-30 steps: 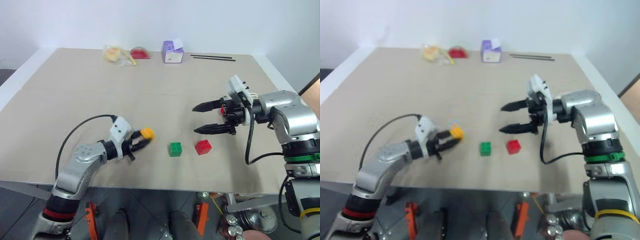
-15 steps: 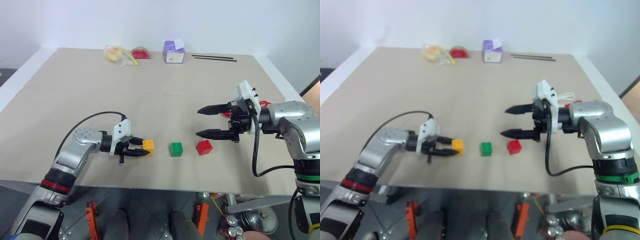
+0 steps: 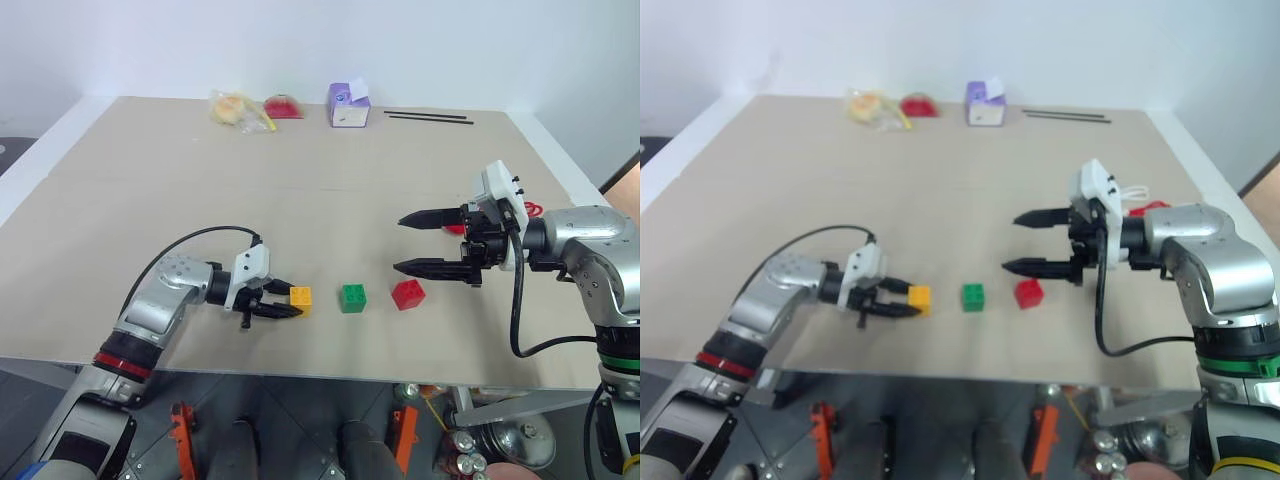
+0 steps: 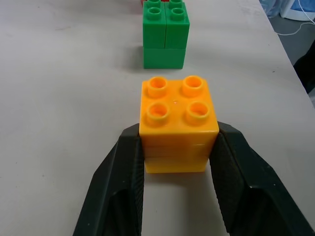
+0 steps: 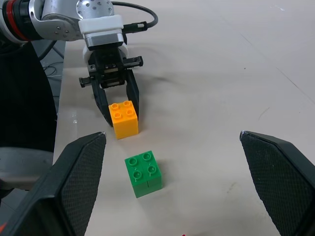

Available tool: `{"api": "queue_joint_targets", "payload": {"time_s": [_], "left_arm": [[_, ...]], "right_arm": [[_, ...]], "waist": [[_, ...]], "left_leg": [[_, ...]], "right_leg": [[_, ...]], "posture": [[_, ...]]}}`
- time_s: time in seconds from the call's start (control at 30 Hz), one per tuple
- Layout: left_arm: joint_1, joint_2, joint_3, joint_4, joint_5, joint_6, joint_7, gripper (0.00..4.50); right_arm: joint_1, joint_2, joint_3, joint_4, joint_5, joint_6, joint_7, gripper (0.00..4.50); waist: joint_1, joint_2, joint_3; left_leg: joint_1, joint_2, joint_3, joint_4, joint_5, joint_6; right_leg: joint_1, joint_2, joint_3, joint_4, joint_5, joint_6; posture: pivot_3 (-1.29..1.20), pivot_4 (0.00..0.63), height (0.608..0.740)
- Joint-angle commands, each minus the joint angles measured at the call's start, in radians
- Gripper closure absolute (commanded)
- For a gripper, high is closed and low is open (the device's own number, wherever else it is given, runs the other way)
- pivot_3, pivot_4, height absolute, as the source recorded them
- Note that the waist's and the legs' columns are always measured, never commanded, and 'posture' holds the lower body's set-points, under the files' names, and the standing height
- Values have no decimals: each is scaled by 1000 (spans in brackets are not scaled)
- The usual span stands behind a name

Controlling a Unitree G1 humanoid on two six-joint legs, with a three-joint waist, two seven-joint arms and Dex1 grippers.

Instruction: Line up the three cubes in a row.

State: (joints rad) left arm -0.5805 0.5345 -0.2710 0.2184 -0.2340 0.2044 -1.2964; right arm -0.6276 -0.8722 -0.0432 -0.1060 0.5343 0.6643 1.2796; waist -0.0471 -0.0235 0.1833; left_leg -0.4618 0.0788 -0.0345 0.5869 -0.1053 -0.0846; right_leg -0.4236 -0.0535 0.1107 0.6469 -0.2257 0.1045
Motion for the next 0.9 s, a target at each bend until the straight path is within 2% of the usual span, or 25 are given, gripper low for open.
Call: {"api": "queue_joint_targets", "payload": {"time_s": [0.03,0.13,0.3,0.4,0.53,0.6,0.77,0.9], "left_arm": [[-3,11,14,-19,-12,10,-20,1197],[4,17,22,-39,-31,21,-43,165],[-5,7,64,-67,-77,55,-34,73],[-17,-22,140,-111,-151,150,48,73],[-28,-136,314,-194,-255,267,334,73],[-24,-208,391,-238,-254,297,533,73],[51,-371,465,-339,-85,229,992,73],[124,-415,485,-360,21,171,1176,73]], "right_arm": [[-3,-17,-26,-32,18,-9,-3,0],[-8,-16,-25,-25,21,-9,1,0],[-19,-3,-35,-7,36,0,-4,0],[-14,24,-65,9,54,14,-58,0],[-4,115,-139,26,55,32,-256,0],[19,175,-166,25,18,20,-389,0],[111,368,-202,25,-101,-79,-728,0],[144,488,-212,102,-233,-236,-957,0]], "waist": [[0,0,0],[0,0,0],[0,0,0],[0,0,0],[0,0,0],[1,-1,0],[1,-1,-1],[1,-1,-1]], "left_leg": [[0,0,0,0,0,0],[0,0,0,0,0,0],[0,0,0,-1,0,0],[0,0,0,0,0,0],[0,0,-1,1,0,1],[0,0,-1,1,0,1],[1,0,-3,1,0,1],[1,0,-3,1,1,1]], "right_leg": [[0,0,0,0,0,0],[0,0,0,0,0,1],[0,0,0,0,0,1],[0,0,0,0,0,1],[1,0,0,0,0,2],[1,0,0,0,1,2],[3,1,0,0,3,7],[3,2,0,0,4,7]], "posture": [[0,150,740],[0,150,740],[0,150,740],[0,150,740],[0,150,740],[0,150,740],[0,150,740],[0,150,740]]}}
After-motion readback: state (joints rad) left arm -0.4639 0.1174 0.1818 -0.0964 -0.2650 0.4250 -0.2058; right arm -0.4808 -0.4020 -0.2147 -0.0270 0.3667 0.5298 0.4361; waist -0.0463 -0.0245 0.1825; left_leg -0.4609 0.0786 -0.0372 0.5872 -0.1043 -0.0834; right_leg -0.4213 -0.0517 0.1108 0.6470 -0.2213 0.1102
